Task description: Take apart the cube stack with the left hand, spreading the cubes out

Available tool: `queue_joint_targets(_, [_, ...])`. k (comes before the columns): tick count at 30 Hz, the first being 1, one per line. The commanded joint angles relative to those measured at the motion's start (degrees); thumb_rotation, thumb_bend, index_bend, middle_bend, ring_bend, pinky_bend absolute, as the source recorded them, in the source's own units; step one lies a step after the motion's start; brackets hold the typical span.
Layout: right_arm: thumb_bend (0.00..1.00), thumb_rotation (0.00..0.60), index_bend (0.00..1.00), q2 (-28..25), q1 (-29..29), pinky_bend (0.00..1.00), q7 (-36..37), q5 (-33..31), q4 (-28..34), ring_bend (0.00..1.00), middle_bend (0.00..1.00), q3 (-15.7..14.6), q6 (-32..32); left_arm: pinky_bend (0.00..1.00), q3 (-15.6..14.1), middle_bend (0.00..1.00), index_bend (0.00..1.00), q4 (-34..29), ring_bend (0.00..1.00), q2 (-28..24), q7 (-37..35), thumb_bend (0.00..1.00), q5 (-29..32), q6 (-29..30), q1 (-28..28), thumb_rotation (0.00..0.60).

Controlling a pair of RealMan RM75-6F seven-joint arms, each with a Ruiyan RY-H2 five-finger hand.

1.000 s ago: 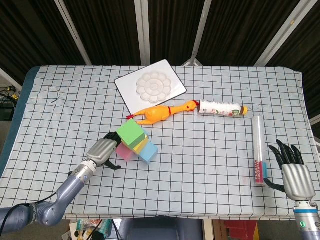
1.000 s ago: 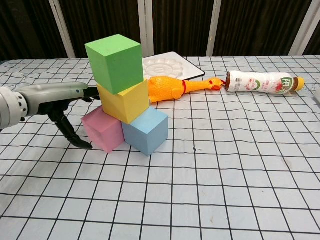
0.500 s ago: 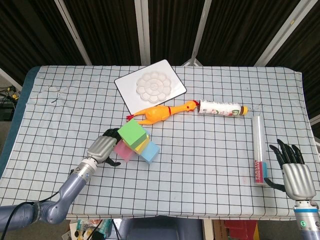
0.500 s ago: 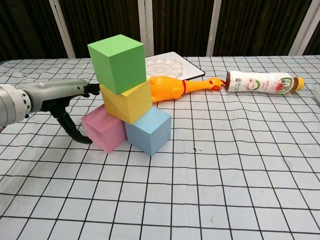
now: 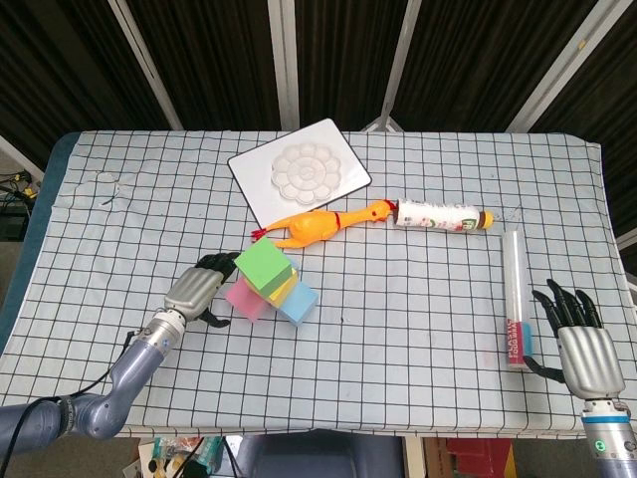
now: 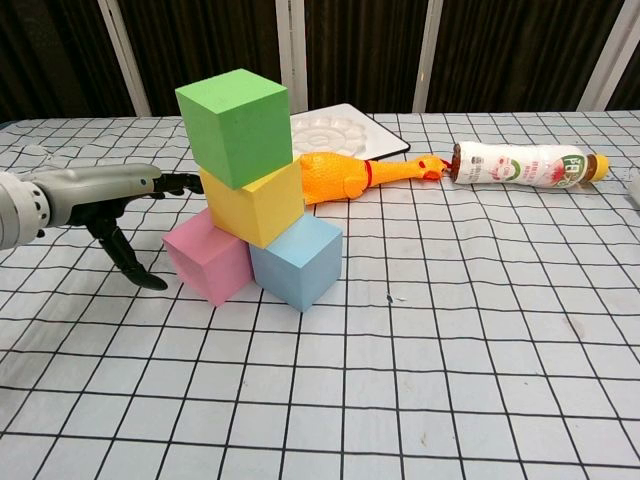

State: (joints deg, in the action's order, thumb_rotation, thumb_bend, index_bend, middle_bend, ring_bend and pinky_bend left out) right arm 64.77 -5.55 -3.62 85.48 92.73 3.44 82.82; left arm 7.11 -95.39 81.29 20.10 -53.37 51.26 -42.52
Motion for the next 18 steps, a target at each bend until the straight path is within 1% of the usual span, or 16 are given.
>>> queue_joint_targets(1, [0.03,0.600,0.14,0.0,-0.1,0.05,0.0,-0.1,-0.1,0.12,0.03,0.0,-0.3,0.04,-0.3,0.00,0.00,-0.1,0.00,0.0,1.8,0.04,0.7,1.2,-0.3,0.600])
queue_joint_targets(5, [0.03,0.600,0.14,0.0,-0.3,0.05,0.1,-0.1,0.0,0.12,0.03,-0.1,-0.8,0.04,-0.6,0.01,0.00,0.1,0.00,1.0,4.3,0.04,1.1,3.3,-0.5,0.600])
queue_joint_targets(15, [0.03,0.600,0.14,-0.2,-0.2,0.05,0.8,-0.4,0.0,0.13,0.03,0.0,-0.7,0.04,-1.2,0.01,0.00,2.4,0.00,4.7,9.0,0.02,5.9,2.8,-2.5,0.600])
queue_joint_targets(18, [0.03,0.600,0.14,-0.3,-0.3,0.05,0.9,-0.4,-0.1,0.13,0.03,-0.1,-1.0,0.04,-1.0,0.01,0.00,2.6,0.00,5.7,9.7,0.02,6.7,3.1,-3.0,0.600])
